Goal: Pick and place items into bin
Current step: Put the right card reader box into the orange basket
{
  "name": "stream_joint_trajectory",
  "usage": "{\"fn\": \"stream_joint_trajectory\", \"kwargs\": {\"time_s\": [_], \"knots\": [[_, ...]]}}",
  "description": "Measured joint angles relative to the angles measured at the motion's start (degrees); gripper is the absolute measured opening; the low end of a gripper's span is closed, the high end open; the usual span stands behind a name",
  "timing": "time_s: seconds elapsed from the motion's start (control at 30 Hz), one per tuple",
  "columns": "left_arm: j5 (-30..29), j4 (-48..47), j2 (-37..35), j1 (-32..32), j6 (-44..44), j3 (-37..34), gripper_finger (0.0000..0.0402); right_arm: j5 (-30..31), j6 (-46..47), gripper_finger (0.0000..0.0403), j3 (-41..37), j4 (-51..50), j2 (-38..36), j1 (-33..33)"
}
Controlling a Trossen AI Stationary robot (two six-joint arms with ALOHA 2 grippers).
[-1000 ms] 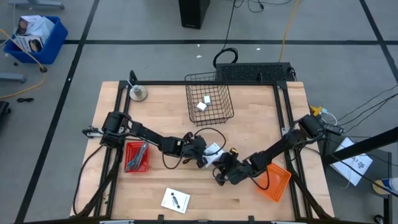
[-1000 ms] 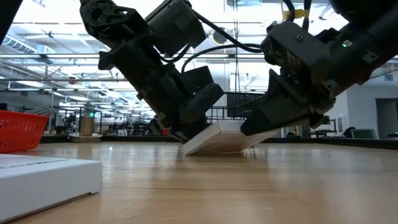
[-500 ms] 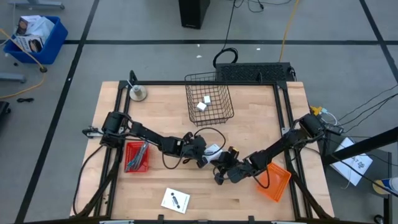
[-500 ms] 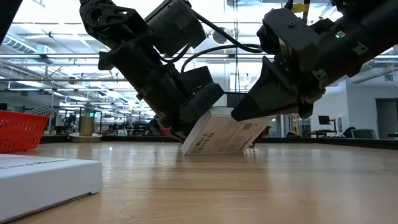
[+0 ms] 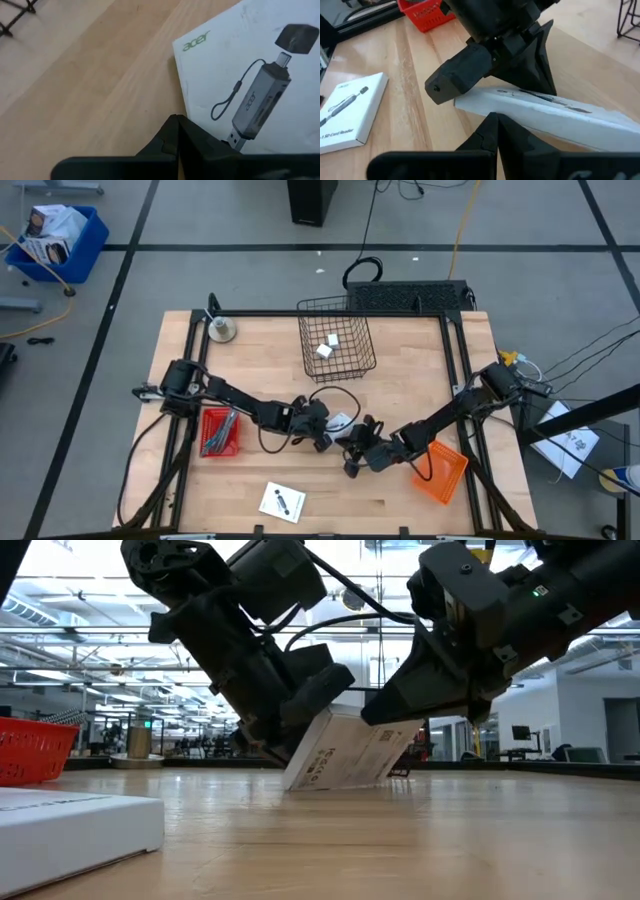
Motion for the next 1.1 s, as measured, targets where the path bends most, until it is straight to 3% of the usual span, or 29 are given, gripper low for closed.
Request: {"fn": "stream_joint_trajectory", "kwargs": {"time_s": [0.2,0.43,0.67,1.1], "knots": [[1.0,-1.8,-0.8,-0.3,-1.1,0.0,0.0019,-0.4,-1.6,0.0,0.0,2.4,0.0,-0.3],[0.5,-2.0,-0.8,-0.3,-0.4,0.0,0.0007,-1.1,-1.9,0.0,0.0,2.5,-0.1,-1.5],[-3.8,-5.5,-3.4,-0.4,0.6,0.0,0.0029,-1.0,-2.9,0.0,0.2,4.9,-0.2,-3.1],[-4.8,-5.0,-3.8,-1.3,3.0,0.4,0.0031,-3.1,-1.2,0.0,0.1,-1.8,-0.3,-5.8]]}}
